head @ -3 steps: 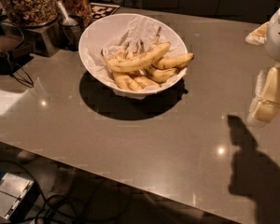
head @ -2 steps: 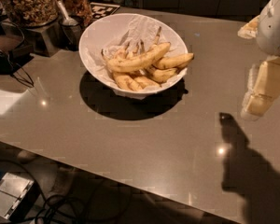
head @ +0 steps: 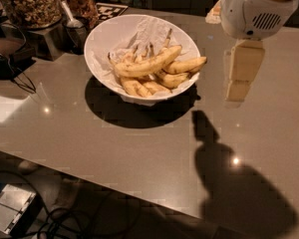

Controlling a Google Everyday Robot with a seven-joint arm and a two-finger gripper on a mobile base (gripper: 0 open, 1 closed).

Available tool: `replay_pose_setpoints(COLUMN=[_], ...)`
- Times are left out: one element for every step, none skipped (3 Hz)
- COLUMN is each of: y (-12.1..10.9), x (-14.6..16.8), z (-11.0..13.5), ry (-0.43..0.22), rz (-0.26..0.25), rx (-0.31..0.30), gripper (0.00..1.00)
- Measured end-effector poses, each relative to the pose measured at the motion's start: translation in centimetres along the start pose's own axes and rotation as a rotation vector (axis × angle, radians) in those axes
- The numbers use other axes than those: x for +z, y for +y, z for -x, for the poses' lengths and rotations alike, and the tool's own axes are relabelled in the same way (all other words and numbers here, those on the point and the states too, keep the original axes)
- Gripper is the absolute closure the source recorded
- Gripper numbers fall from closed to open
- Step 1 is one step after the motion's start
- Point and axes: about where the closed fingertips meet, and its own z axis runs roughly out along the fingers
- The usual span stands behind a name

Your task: Pick banana from white bowl

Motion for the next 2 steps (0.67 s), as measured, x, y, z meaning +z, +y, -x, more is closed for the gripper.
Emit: replay_pose_setpoints(y=[-0.5, -3.3], x=[0.4, 2.0], z=[0.5, 3.1], ry=[-0.007, -0.027], rz=[-0.018, -0.017], rx=[-0.002, -0.052], gripper=[0.0, 0.0])
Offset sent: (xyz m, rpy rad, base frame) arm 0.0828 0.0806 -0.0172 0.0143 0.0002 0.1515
